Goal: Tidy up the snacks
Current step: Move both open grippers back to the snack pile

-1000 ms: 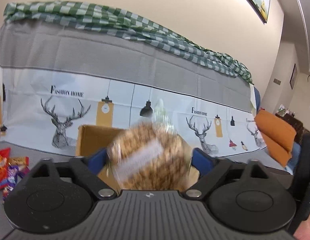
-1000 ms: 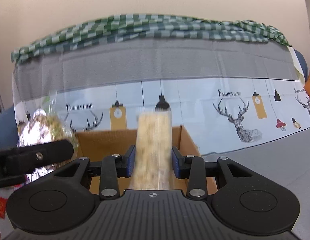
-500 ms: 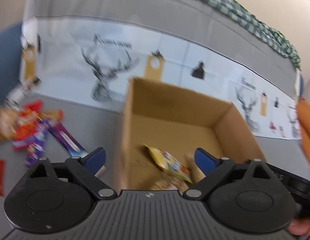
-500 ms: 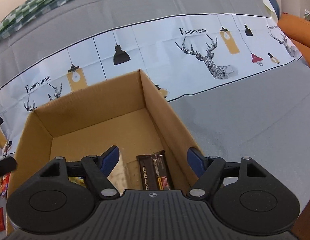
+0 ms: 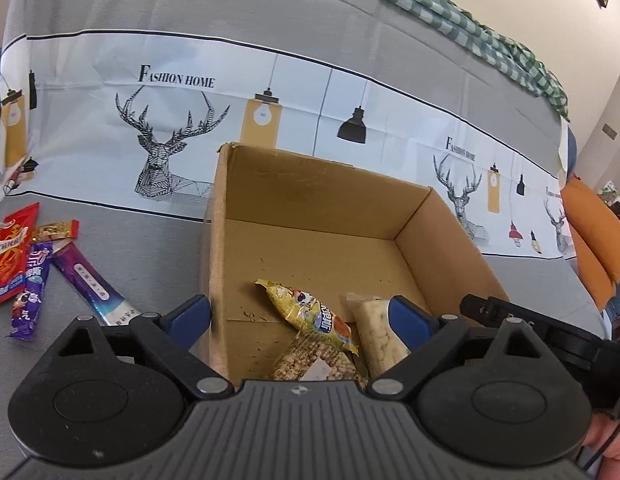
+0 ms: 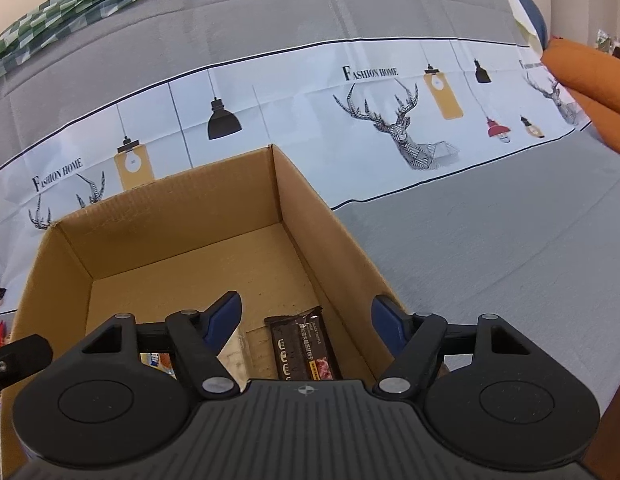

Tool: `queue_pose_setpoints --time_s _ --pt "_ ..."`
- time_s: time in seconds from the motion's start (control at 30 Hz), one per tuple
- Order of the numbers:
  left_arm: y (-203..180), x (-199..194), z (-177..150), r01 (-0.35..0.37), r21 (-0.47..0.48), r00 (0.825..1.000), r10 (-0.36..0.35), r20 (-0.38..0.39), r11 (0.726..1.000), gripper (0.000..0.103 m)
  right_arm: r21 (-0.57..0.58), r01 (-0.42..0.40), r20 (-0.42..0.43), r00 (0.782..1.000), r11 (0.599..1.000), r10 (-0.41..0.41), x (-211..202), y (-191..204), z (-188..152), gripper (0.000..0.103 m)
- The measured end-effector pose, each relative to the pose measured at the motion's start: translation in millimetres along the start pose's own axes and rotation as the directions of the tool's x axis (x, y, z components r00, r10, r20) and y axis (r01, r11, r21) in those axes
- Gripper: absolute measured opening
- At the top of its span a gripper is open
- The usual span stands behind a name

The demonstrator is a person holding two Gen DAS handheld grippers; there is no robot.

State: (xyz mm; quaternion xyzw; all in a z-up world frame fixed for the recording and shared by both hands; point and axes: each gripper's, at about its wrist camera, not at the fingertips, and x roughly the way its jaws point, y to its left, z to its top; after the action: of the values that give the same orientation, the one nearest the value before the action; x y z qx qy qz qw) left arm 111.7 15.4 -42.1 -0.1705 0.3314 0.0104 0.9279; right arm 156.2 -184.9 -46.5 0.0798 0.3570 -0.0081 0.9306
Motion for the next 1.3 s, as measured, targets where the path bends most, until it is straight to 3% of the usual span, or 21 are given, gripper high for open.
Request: queue_pose_setpoints --time_s 0.17,0.4,0.6,0.77,0.87,1.0,1.07,1.3 --pt "2.4 -6.0 1.8 0.009 0.001 0.999 -0.009 0.031 1.0 0.097 -0.01 0.009 0.008 1.0 1.0 -0.008 -1.4 3.0 0.3 0.078" --pt "7.3 -18.9 3.2 0.013 0.015 0.995 -0.015 0.1 1.0 0.095 -0.086 -0.026 0.084 0.996 0.996 0.033 -21.5 25.8 1.0 0.081" --pt "18.2 -24.5 5.5 0.053 -0.009 0.993 -0.052 0.104 0.999 0.067 -0.134 -0.052 0.112 0.991 0.99 0.068 -31.5 45.8 0.8 0.08" --pt "37.5 -29.5 8.6 0.077 -0.076 0.994 -0.07 0.09 0.994 0.056 -0.14 -0.069 0.112 0.99 0.988 0.085 -34.3 61.1 0.5 0.08" --pt "50.9 -34.4 9.0 0.057 -0.108 0.995 -0.047 0.092 0.993 0.056 -0.143 -0.092 0.11 0.988 0.986 0.108 -35.9 71.8 0.1 0.074" --pt "73.0 -42.7 10.0 0.017 -0.162 0.995 0.0 0.101 0.987 0.056 -0.16 -0.151 0.107 0.98 0.975 0.17 -38.3 90.0 -1.4 0.052" --pt "84.7 -47.5 9.7 -0.009 -0.182 0.994 0.029 0.104 0.983 0.056 -0.17 -0.179 0.101 0.975 0.969 0.198 -39.5 100.3 -3.0 0.046" --pt "130.7 -60.5 5.5 -0.102 -0.257 0.988 0.127 0.083 0.961 0.056 -0.213 -0.235 0.098 0.961 0.948 0.26 -45.8 139.6 -11.7 0.044"
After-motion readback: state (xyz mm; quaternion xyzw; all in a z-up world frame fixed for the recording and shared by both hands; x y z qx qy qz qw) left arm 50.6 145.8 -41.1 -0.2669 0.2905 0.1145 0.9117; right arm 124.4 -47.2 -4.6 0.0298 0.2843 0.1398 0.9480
